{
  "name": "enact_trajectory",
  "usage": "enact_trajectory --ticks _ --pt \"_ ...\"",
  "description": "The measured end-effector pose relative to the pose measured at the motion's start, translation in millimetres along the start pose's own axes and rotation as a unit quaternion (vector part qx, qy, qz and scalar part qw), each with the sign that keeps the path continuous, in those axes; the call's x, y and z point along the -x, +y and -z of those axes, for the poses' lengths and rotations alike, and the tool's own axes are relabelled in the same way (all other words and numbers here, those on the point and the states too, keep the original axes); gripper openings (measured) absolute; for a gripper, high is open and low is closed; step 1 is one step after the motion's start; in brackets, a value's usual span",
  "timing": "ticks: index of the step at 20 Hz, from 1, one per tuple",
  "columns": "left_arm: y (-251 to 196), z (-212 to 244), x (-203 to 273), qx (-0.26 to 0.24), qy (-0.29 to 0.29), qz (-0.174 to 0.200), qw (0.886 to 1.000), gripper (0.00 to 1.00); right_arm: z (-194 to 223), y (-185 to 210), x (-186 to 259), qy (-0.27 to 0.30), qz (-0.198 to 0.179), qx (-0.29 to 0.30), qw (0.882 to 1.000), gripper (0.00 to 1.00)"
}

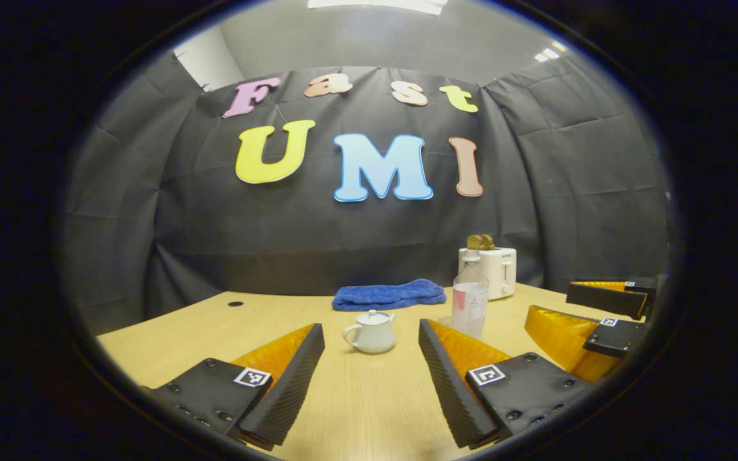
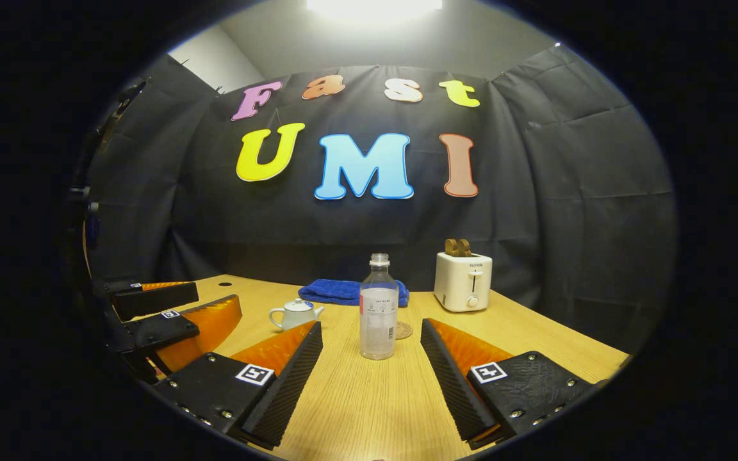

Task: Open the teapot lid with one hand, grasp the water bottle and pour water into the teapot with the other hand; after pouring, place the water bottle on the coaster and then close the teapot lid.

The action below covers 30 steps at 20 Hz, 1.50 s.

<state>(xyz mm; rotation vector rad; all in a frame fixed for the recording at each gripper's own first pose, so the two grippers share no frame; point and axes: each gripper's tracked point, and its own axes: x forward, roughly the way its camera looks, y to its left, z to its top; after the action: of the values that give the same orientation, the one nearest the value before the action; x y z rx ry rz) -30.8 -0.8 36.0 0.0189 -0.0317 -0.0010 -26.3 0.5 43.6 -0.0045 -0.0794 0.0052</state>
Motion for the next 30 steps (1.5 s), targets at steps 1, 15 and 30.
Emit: enact_trajectory --ticks 1,15,30 --pt "0 -1 0 0.003 0.001 0.0 1.0 0.97 -1 -1 1 -0.001 0.001 0.0 1.0 0.96" --pt "8 11 -43 0.031 0.022 0.005 0.999 0.96 -3 -8 -41 0.012 -0.001 0.001 1.0 0.96" --pt "-3 16 -129 0.001 0.03 0.054 0.998 0.96 8 -13 -120 0.049 0.01 -0.007 0.999 0.96"
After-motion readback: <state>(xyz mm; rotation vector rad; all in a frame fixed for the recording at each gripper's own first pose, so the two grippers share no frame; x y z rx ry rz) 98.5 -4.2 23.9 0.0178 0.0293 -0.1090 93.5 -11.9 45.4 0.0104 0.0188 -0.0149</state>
